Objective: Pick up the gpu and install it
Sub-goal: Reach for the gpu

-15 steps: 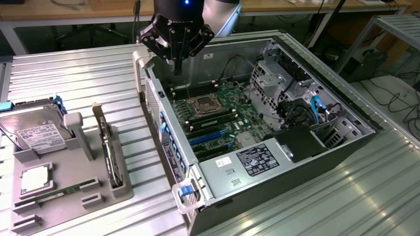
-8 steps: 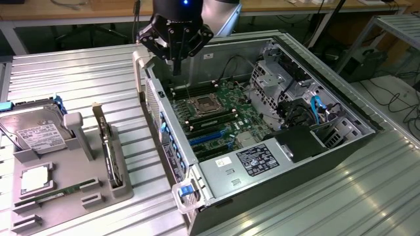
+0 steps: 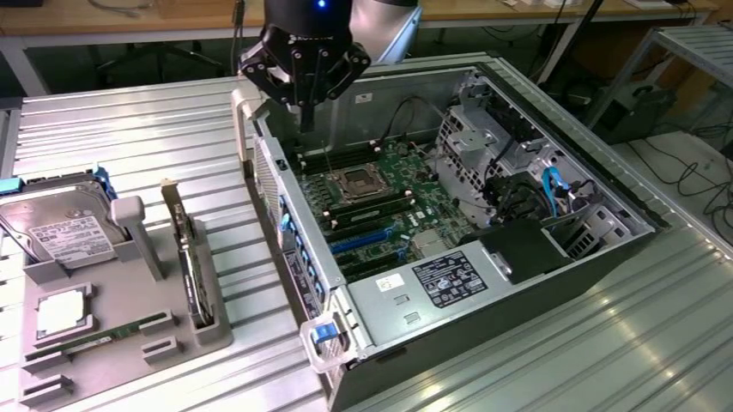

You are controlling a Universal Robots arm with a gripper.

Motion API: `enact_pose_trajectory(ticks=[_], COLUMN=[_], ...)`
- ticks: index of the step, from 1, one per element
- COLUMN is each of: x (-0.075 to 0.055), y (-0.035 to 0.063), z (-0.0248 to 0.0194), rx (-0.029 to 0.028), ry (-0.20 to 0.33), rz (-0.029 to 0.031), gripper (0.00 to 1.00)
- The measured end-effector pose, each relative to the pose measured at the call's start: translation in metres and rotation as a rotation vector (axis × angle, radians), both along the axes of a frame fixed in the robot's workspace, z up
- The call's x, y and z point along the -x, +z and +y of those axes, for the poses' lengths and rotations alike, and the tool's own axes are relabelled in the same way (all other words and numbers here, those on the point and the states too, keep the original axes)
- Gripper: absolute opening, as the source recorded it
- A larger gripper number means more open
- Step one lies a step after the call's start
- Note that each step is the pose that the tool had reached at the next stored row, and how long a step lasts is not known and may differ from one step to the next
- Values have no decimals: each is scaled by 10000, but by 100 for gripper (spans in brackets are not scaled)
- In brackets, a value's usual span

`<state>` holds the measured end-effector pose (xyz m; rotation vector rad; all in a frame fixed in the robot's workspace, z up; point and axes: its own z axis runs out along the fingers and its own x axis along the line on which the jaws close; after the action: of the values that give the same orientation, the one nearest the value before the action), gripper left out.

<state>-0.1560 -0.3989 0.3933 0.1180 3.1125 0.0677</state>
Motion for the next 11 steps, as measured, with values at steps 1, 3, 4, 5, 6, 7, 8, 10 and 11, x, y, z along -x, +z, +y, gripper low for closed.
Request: enact_pose_trajectory(ticks=[1,3,4,5,6,7,8,10,11], x=[3,9,13,16,19,21,24,29,31], y=[0,0,0,0,0,0,0,0,0], z=[0,0,0,0,0,0,0,0,0], rx=[1,0,0,0,0,0,0,-1,0], ry=[1,0,0,0,0,0,0,0,0], rz=[1,0,0,0,0,0,0,0,0], gripper=[11,11,11,11,11,11,11,11,11])
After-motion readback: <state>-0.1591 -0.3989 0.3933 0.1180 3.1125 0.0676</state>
